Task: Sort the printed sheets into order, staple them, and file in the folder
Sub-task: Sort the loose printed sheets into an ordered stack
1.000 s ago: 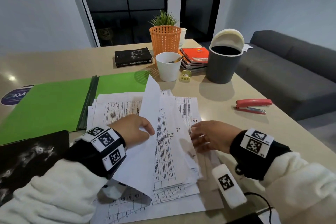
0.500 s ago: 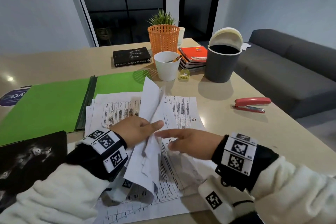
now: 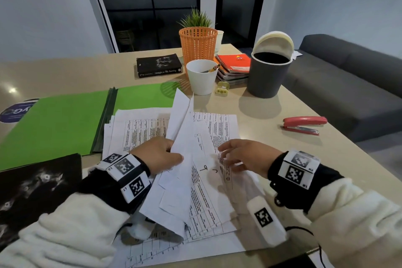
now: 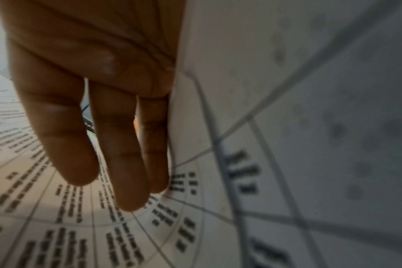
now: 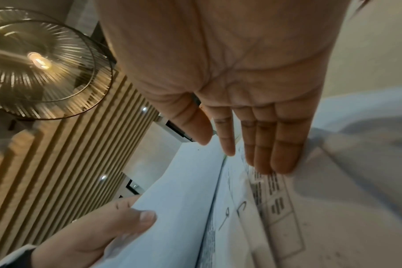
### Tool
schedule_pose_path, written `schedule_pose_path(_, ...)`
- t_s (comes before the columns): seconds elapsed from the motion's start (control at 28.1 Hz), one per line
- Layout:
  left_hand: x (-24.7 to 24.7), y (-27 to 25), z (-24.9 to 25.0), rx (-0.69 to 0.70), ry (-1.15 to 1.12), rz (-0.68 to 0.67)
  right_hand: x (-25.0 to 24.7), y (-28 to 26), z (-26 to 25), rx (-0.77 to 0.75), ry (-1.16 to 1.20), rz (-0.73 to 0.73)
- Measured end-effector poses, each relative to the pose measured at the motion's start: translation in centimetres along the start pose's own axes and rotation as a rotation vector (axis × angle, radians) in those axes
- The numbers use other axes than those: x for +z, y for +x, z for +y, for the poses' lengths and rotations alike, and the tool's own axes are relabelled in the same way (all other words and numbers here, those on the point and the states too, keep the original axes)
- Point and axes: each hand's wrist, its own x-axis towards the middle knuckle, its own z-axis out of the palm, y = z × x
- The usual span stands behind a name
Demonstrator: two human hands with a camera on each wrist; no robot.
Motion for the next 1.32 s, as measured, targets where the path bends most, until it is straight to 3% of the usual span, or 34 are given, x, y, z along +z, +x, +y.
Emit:
schedule_pose_path(0.25,0.0,-0.1,0.0,0.000,-0.017,-0.001,0.4,0.2,0.8,0.048,0.143,-0.042)
schedule_pose_path(0.78,0.2,-0.3,0.3,0.004,0.041,0.025,1.3,0.1,0.9,-0.073,-0.116,-0.100)
schedule_pose_path(1.1,0.4,-0.6,1.6,0.041,0.236,-0.018,3.1,-0.4,-0.3,-0.130,0.194,-0.159)
schedule_pose_path(1.32,0.5,-0.7,1.3,0.068,0.185,-0.051,3.8,-0.2,-0.6,-0.148,0.199,-0.197)
